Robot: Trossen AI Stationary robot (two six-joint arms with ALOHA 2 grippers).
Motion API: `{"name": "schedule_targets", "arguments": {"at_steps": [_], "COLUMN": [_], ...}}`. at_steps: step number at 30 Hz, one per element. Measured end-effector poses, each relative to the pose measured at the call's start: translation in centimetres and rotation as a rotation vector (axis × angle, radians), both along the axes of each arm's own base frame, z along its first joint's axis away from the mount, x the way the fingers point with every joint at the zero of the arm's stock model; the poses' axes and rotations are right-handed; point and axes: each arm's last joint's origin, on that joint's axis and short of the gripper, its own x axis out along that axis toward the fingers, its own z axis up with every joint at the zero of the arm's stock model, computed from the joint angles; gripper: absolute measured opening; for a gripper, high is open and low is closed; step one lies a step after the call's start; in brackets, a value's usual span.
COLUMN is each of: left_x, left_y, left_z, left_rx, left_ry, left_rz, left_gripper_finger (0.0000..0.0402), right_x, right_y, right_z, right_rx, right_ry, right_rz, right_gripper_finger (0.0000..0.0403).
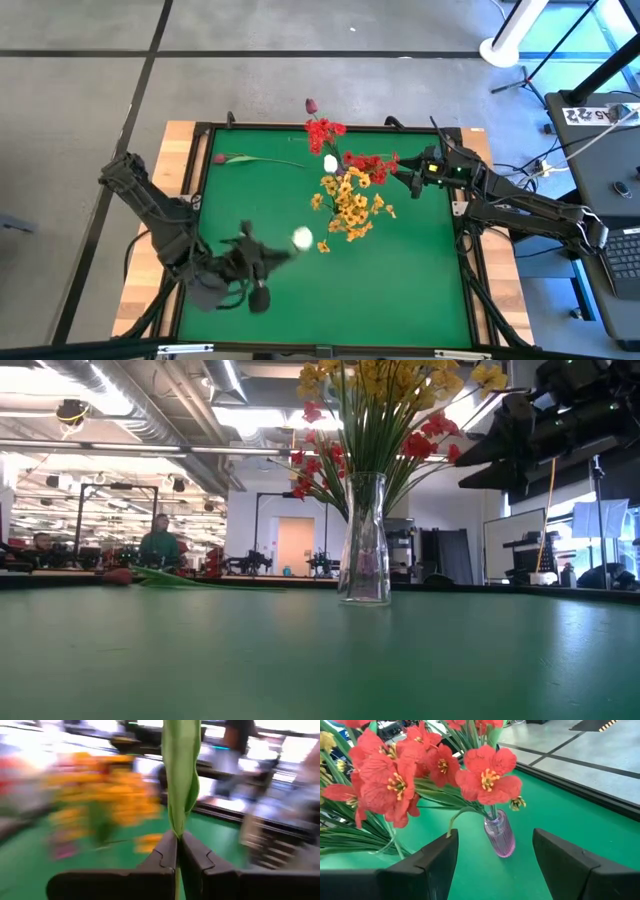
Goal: Sort flowers into vase by color
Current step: Put the white tulip into the transparent vase
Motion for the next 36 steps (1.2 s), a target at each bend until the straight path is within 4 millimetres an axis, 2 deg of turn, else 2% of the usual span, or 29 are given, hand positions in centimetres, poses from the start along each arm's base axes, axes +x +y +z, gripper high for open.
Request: {"name": "schedule_targets", "arguments": {"at_steps": [4,8,10,14,20,23,29,33,36], "left_x": [2.1,3.1,3.7,5.5,7.5,6.7,2.9,0.4,-0.7], "left_y": [-0.9,-0.1,0.7,3.0,7.1,7.7,7.9,8.3,8.9], "left_z": [0.6,2.3,3.0,3.4,3.4,4.5,7.3,6.5,3.8], "left_rx": [0.076,0.199,0.249,0.270,0.258,0.293,0.339,0.325,0.284], "left_ry": [-0.062,-0.170,-0.210,-0.261,-0.249,-0.271,-0.327,-0.351,-0.440], "left_rz": [-0.183,-0.154,-0.146,-0.257,-0.173,-0.167,-0.147,-0.126,-0.116], "left_gripper_finger": [0.0000,0.0000,0.0000,0.0000,0.0000,0.0000,0.0000,0.0000,0.0000], "right_x": [0.0,0.0,0.0,0.1,0.1,0.1,0.1,0.1,0.1], "right_y": [0.0,0.0,0.0,0.0,0.0,0.0,0.0,0.0,0.0], "right_z": [0.1,0.2,0.2,0.2,0.3,0.3,0.4,0.4,0.4], "right_rx": [-0.003,0.008,0.010,0.010,0.027,0.033,0.026,0.010,0.006], "right_ry": [-0.011,-0.028,-0.028,-0.031,-0.048,-0.049,-0.055,-0.050,-0.050], "right_rz": [-0.002,-0.006,-0.007,-0.007,0.013,0.014,0.023,0.028,0.029], "right_gripper_finger": [0.0255,0.0255,0.0255,0.0255,0.0255,0.0255,0.0255,0.0255,0.0255]}}
